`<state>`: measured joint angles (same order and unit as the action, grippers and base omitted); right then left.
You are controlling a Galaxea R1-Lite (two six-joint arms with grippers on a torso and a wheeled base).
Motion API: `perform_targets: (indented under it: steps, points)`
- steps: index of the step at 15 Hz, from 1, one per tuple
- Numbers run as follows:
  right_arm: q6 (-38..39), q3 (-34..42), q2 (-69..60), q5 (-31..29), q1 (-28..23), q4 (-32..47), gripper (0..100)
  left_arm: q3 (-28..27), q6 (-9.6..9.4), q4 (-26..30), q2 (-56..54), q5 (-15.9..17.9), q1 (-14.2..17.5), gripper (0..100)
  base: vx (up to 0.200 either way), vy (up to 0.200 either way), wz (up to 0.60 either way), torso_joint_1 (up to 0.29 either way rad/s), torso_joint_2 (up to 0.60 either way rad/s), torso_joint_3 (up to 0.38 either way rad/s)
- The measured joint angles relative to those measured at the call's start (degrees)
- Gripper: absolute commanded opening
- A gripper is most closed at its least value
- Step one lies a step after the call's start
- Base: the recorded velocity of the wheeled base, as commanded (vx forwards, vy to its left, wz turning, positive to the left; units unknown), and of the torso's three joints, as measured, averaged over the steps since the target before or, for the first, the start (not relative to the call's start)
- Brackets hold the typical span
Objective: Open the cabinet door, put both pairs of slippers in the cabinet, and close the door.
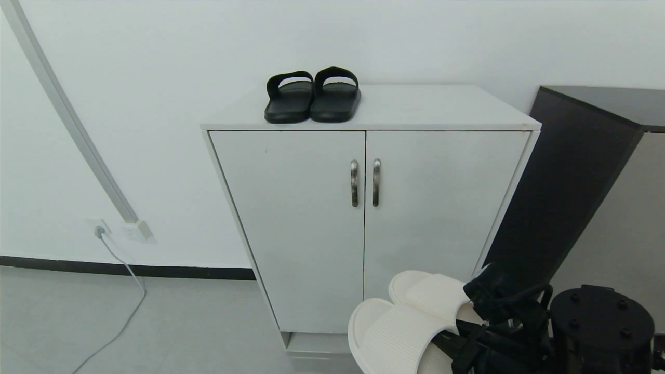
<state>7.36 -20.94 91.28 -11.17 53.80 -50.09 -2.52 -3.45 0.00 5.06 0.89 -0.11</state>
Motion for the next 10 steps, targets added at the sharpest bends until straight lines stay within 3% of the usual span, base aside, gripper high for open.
perform_targets:
  steps: [2,4,8,10]
  points:
    - [0.00,0.02,0.34,0.00,0.09,0.01,0,-5.44,3.13,-0.32,5.46,1.97,-0.27,100,0.000,0.000,0.00,-0.095,0.46,0.349]
    - [0.00,0.11,0.50,0.00,0.13,0.00,0,-9.59,4.53,-5.00,14.75,4.22,-0.79,100,0.000,0.000,0.00,-0.078,0.45,0.356]
    - [0.02,0.17,1.05,0.00,0.22,-0.13,0,-12.93,6.60,-29.64,38.29,6.72,-5.16,100,0.000,0.000,0.00,-0.032,0.43,0.391]
    - [0.02,0.24,1.35,0.00,0.22,-0.13,0,-14.67,7.11,-44.03,50.70,6.83,-9.62,100,0.000,0.000,0.00,0.000,0.18,0.164]
